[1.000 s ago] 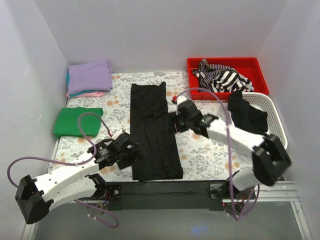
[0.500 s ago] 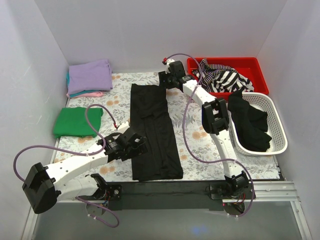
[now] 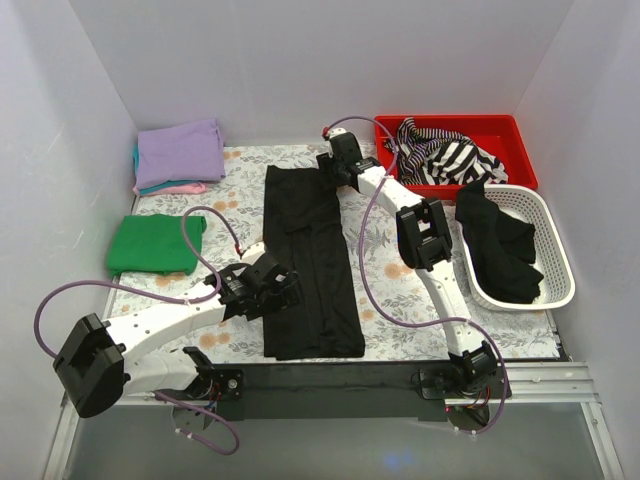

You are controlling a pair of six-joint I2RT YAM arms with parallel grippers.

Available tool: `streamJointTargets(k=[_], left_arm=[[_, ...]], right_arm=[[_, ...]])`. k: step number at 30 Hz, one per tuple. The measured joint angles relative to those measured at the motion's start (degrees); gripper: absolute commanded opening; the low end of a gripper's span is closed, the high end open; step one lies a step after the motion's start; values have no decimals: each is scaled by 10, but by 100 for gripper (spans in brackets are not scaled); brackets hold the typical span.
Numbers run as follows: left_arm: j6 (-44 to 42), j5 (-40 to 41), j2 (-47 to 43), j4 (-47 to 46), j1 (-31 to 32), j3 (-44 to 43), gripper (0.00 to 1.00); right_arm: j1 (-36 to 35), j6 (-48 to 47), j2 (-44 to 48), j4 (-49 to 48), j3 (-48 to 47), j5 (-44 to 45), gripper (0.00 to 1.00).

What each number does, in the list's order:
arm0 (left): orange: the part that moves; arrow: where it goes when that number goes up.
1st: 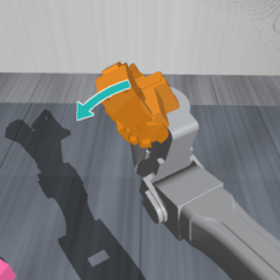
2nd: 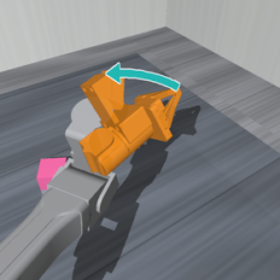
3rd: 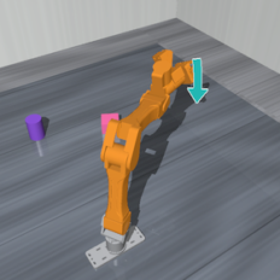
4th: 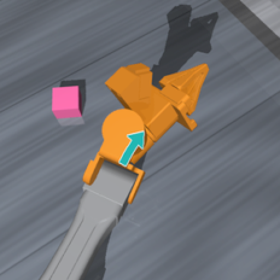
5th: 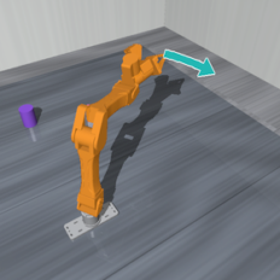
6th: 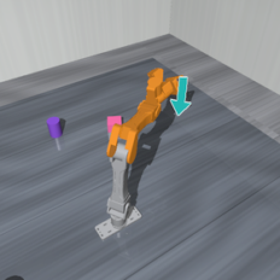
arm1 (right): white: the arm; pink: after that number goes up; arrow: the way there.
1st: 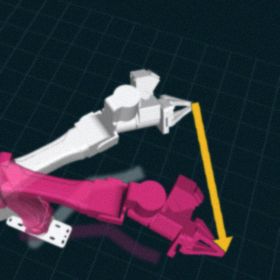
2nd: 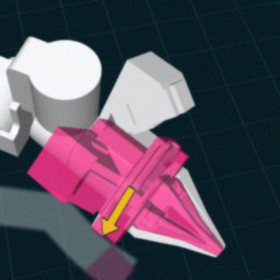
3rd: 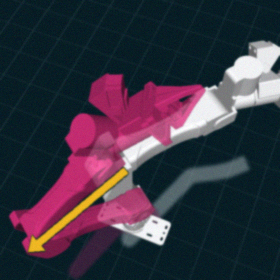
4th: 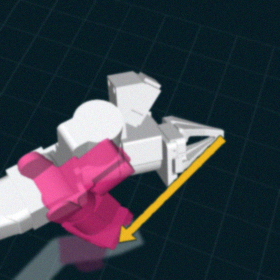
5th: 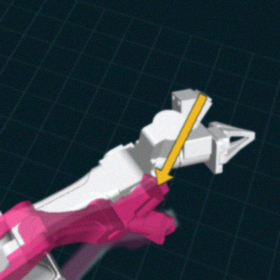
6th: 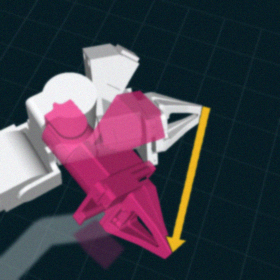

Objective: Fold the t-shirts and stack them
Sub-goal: Fold the tshirt

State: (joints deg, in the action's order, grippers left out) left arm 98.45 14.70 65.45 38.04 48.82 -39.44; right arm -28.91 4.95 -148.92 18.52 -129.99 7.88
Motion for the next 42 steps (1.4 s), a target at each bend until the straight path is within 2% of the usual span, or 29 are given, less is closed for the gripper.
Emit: streamJointTargets(k=[6, 12, 15, 16, 17, 21, 24, 29, 30, 31, 36, 42], left_arm=[[-34, -45, 10, -47, -1, 7, 77], [-87, -101, 69, -105, -1, -3, 77], [-93, -95, 78, -108, -1, -13, 81], [-91, -87, 73, -104, -1, -14, 92], [-89, -76, 66, -99, -1, -15, 98], [-66, -32, 42, -71, -4, -16, 98], [-54, -24, 43, -64, -8, -17, 98], [-18, -26, 66, -44, -10, -18, 98], [-9, -30, 75, -38, -10, -18, 92], [0, -36, 83, -33, -10, -16, 90], [37, -59, 68, -21, -11, 27, 90], [81, -63, -68, 25, -11, 89, 90]], right_arm=[[10, -24, -20, 11, -38, 51, 77], [23, -41, -3, -20, -3, -7, 76], [28, -54, 15, -19, 16, -34, 77], [28, -58, 25, -19, 25, -41, 77], [28, -63, 41, -18, 36, -46, 77], [28, -75, 141, -12, 111, -70, 77], [28, -66, 262, -24, 205, -90, 74], [25, -26, 519, -43, 474, -119, 73], [25, -16, 564, -53, 532, -126, 73], [25, -3, 604, -52, 586, -134, 73], [21, 44, 725, -42, 788, -196, 73], [7, 108, 843, -35, 937, -271, 73]])
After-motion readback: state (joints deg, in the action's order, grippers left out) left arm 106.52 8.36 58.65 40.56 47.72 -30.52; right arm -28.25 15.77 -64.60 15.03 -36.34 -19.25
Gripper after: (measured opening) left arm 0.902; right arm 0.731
